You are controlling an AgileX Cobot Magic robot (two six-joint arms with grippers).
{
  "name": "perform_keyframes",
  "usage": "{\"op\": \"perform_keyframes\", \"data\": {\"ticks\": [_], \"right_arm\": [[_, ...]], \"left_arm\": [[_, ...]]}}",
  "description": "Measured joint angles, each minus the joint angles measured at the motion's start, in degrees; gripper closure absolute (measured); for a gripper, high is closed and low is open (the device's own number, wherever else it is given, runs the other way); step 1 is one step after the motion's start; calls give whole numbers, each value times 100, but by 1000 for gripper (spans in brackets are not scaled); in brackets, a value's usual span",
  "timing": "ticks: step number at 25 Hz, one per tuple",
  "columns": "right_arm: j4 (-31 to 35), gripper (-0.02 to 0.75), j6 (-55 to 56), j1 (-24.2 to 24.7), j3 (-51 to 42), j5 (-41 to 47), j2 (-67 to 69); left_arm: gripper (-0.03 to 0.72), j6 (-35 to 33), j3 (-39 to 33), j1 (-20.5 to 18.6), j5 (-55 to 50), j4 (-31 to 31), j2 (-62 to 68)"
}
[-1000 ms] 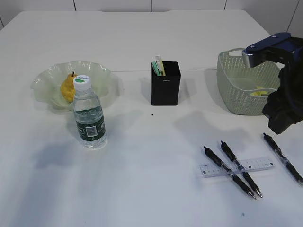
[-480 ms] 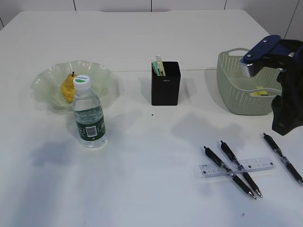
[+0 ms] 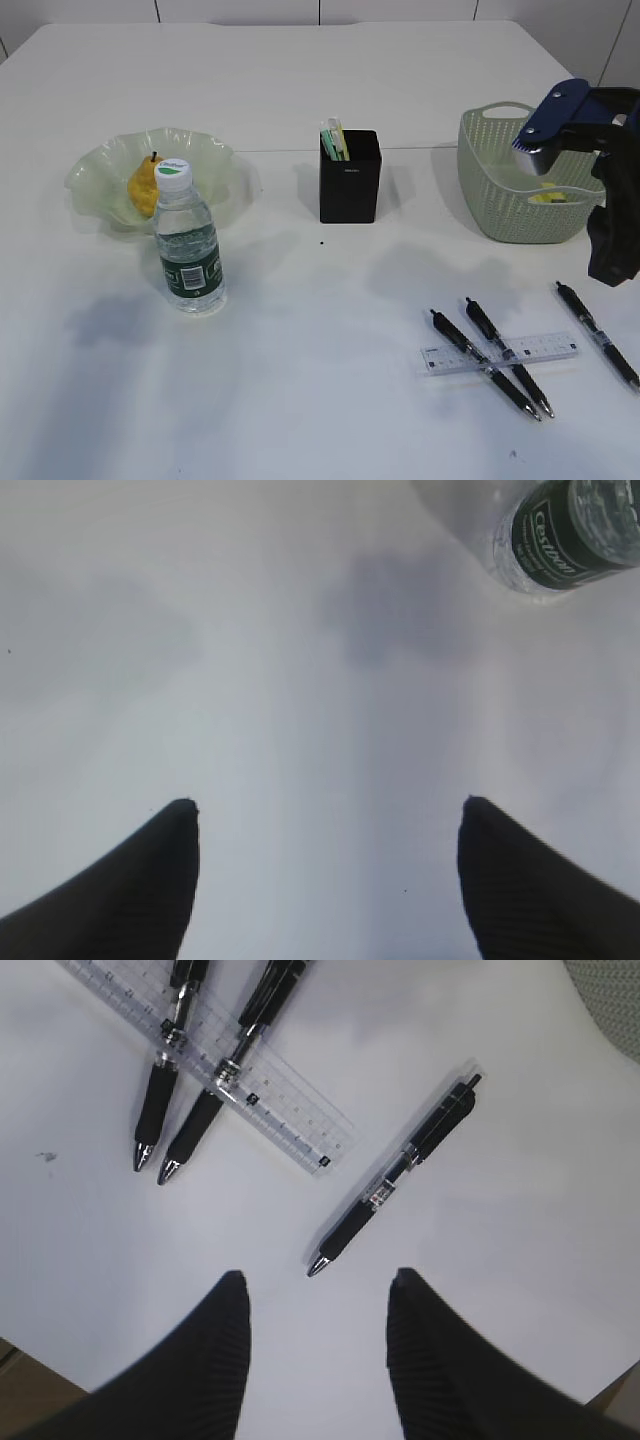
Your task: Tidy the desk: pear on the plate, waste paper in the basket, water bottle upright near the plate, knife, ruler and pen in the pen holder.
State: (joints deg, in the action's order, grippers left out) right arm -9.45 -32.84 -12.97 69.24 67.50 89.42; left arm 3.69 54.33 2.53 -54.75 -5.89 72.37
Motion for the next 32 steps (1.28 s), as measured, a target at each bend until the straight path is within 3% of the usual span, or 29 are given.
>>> {"op": "perform_keyframes", "data": {"ticks": [4,18,32], "right_arm": [[58,403,-343,2,0,0,0],[2225,403,-5331,2,0,-637,51],[2446,328,-5910,-672,0,-1288,1301]], "left_arm": [[115,0,0,0,12,-34,0],[115,0,0,0,166,-85,0],[115,0,0,0,263,-85,0]]}}
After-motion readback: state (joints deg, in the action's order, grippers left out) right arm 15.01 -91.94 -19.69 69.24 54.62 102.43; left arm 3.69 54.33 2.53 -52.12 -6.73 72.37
